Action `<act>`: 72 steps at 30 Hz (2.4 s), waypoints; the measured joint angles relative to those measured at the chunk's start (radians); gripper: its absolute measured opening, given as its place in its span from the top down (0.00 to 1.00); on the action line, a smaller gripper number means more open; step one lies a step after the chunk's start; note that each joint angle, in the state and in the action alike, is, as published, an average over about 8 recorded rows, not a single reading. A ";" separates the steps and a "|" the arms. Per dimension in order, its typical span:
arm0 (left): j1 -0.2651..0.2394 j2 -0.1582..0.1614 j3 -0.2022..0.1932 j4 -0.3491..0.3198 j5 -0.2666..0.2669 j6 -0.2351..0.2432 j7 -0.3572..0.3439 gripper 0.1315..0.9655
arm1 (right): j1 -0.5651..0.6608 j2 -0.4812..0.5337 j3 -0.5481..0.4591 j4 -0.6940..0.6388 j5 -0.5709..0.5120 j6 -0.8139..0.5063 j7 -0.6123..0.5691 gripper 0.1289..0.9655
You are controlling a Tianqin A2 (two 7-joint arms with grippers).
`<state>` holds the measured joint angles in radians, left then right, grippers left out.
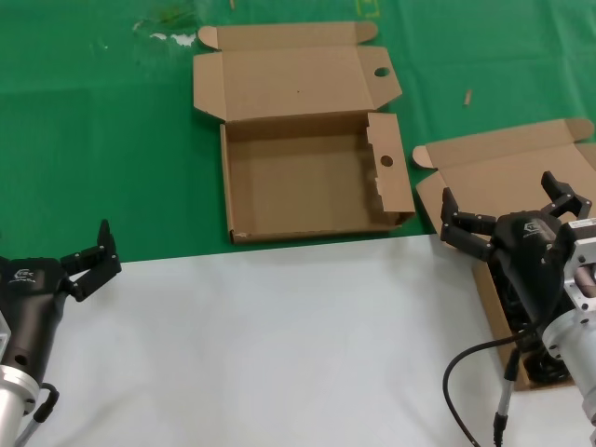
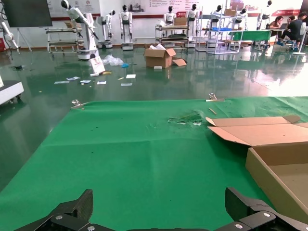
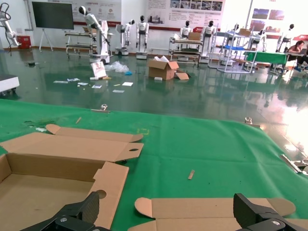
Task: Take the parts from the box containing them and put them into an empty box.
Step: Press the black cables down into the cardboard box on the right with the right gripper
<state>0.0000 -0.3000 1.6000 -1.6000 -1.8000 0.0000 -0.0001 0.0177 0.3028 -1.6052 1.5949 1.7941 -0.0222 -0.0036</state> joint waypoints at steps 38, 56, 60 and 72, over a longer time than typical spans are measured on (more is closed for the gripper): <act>0.000 0.000 0.000 0.000 0.000 0.000 0.000 0.06 | 0.000 -0.001 0.001 0.000 0.000 0.000 -0.001 0.00; 0.000 0.000 0.000 0.000 0.000 0.000 0.000 0.39 | -0.008 0.062 0.035 -0.014 -0.042 -0.046 -0.040 0.00; 0.000 0.000 0.000 0.000 0.000 0.000 0.000 0.52 | -0.016 0.168 0.004 0.003 -0.100 -0.081 0.021 0.00; 0.000 0.000 0.000 0.000 0.000 0.000 0.000 0.80 | -0.038 0.564 0.012 0.104 -0.338 -0.423 0.293 0.00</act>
<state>0.0000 -0.3000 1.6001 -1.6000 -1.7997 0.0000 -0.0003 -0.0206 0.8663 -1.5934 1.6991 1.4563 -0.4452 0.2893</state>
